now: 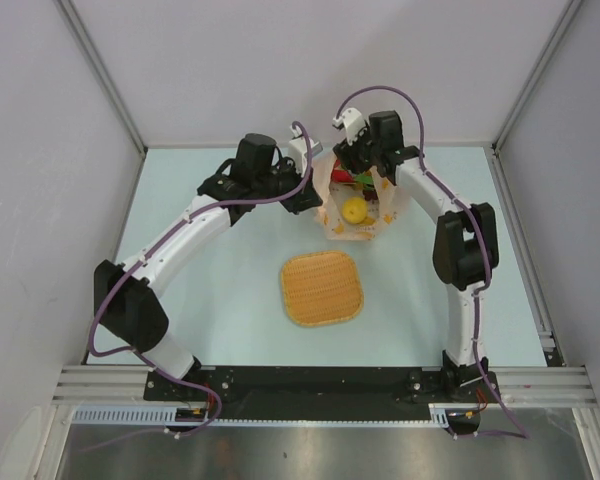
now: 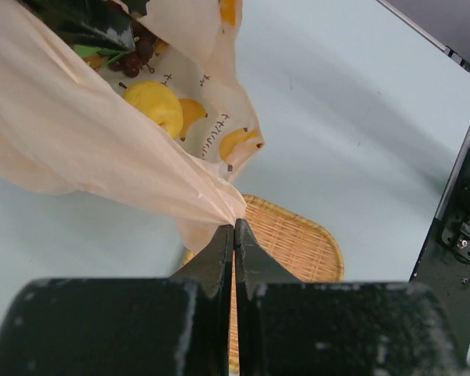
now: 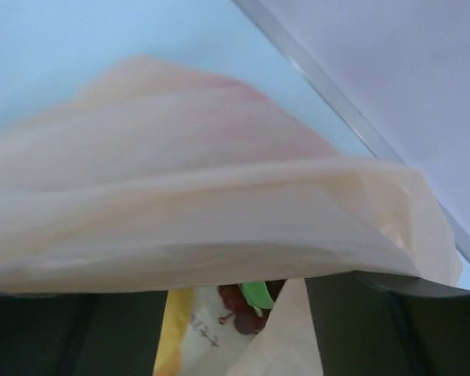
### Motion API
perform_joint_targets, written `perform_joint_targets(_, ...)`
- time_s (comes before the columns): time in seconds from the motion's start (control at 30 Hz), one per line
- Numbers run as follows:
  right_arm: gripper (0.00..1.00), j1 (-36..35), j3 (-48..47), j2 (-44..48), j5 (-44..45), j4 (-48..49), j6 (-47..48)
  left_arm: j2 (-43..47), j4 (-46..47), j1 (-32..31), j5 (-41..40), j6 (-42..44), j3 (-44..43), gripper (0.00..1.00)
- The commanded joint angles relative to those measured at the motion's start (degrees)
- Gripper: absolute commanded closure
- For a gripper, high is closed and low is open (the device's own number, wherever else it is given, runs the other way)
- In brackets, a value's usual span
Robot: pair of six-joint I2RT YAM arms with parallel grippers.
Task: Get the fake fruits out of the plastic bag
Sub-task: Take out the fake fruit from the plastic bag.
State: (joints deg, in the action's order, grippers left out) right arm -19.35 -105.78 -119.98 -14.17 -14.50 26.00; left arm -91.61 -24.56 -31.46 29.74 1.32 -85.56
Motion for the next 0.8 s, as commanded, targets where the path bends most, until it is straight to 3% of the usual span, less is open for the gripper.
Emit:
perform_joint_targets(0.0, 0.29, 0.28, -5.48, -4.90, 4.41, -7.46, 14.84, 2.93, 1.79, 0.00, 2.87, -1.06, -0.84, 1.00)
perform_joint_targets(0.17, 0.25, 0.72, -13.66, -11.23, 6.35, -15.37, 16.98, 2.76, 2.14, 0.00, 2.96, -0.97, -1.45, 1.00)
perform_joint_targets(0.33, 0.23, 0.63, -10.68, -11.15, 8.28, -10.47, 20.30, 2.06, 2.67, -0.09, 3.13, -0.88, -1.80, 1.00)
perform_joint_targets(0.57, 0.21, 0.81, -11.64, -14.31, 11.27, -11.77, 23.92, 1.17, 2.67, -0.09, 3.75, -0.88, -2.33, 1.00)
perform_joint_targets(0.7, 0.28, 0.81, -12.35, -15.90, 11.98, -14.33, 26.47, 0.74, 2.85, -0.09, 3.75, -0.88, -2.95, 1.00)
perform_joint_targets(0.77, 0.38, 1.07, -11.21, -15.37, 11.37, -13.89, 27.26, 0.39, 2.93, -0.09, 3.84, -0.88, -3.03, 1.00)
